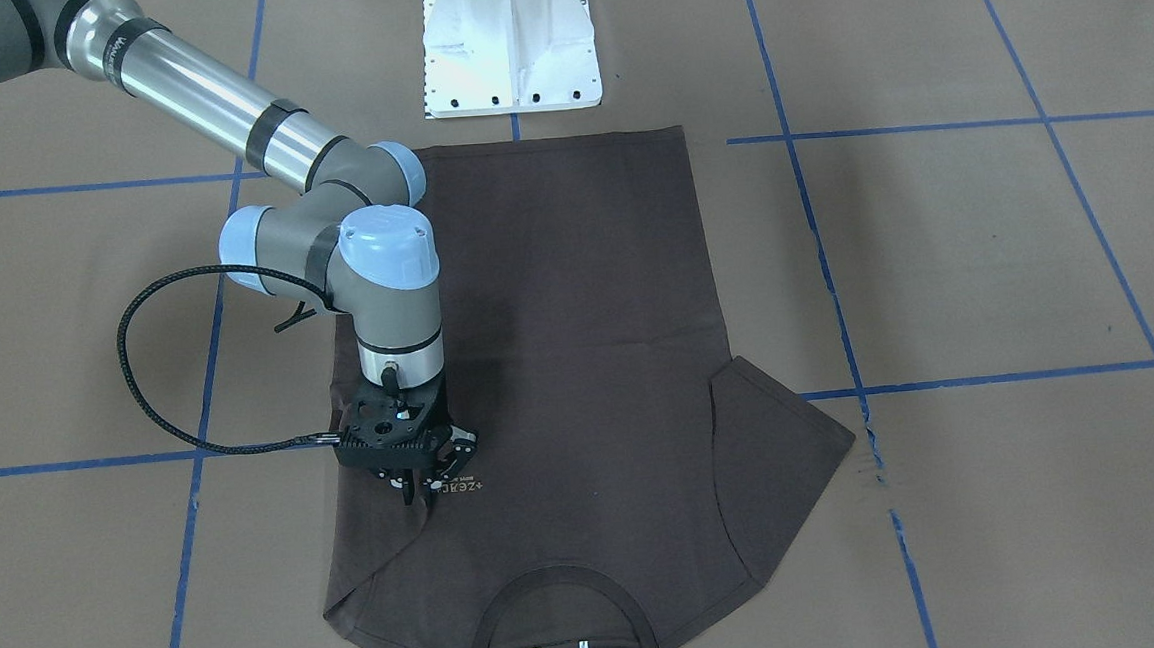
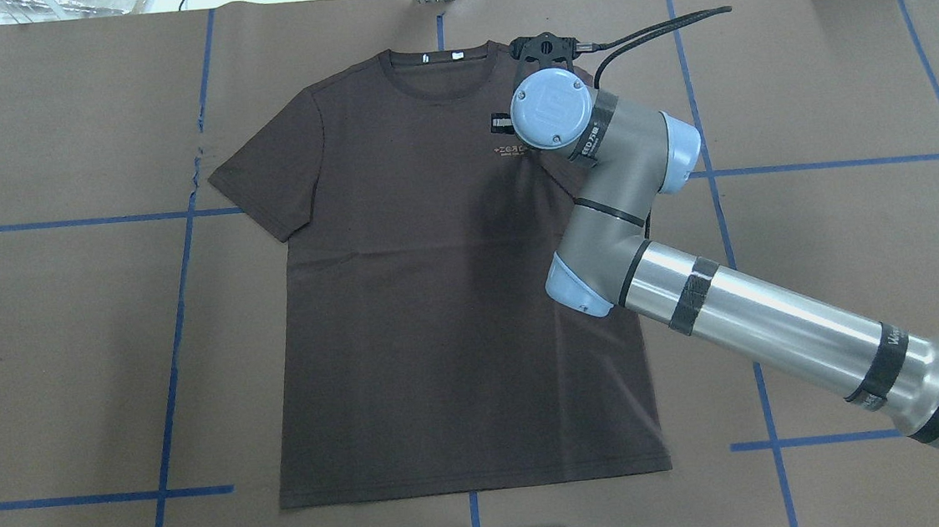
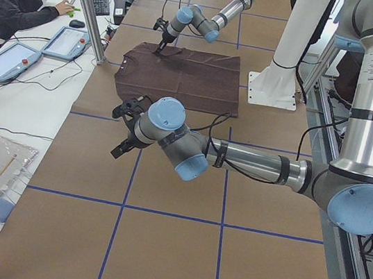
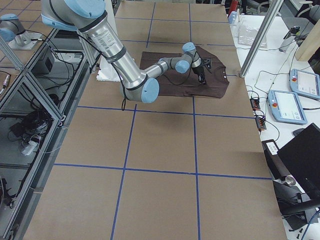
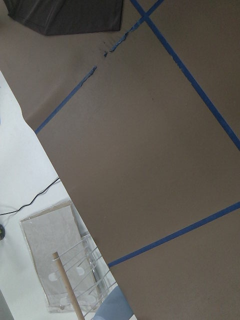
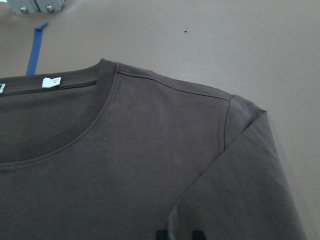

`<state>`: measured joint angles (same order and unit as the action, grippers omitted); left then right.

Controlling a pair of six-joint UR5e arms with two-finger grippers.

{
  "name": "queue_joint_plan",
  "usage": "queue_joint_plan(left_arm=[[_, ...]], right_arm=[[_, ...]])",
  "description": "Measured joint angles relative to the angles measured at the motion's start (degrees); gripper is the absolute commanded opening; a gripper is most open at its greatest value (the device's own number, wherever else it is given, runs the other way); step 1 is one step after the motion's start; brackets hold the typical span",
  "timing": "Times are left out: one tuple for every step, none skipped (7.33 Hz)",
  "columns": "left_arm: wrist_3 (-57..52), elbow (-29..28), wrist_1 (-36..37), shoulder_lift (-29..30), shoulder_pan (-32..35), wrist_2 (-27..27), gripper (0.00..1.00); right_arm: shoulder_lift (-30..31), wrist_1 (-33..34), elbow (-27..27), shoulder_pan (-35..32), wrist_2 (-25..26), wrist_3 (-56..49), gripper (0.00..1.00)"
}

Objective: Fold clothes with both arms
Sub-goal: 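Grasp the sleeve with the right gripper and fold it inward across the chest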

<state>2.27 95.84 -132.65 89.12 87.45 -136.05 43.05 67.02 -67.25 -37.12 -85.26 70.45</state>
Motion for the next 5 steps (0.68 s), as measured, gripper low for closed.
queue_joint_plan(left_arm=[[0.00, 0.14, -0.06, 0.08, 0.00, 0.00, 1.00], [0.07, 0.19, -0.11, 0.36, -0.01, 0.00, 1.00], [0.19, 0.21, -1.36, 0.79, -0.27, -0.02, 1.00], [1.61, -0.03, -3.59, 1.47, -1.92, 0.04, 1.00], [6.68, -0.97, -4.96, 3.05, -5.10, 0.25, 0.98]], right_arm=[[-0.25, -0.01, -0.19, -0.32, -0.47, -1.25, 1.00], [-0.56, 0.28, -0.75, -1.83, -3.70, -3.63, 1.00], [-0.41, 1.68, -2.26, -4.59, -9.56, -6.85, 1.00], [0.75, 4.69, -5.68, -7.69, -15.11, -10.93, 1.00], [3.29, 8.19, -10.68, -10.69, -19.62, -14.85, 1.00]])
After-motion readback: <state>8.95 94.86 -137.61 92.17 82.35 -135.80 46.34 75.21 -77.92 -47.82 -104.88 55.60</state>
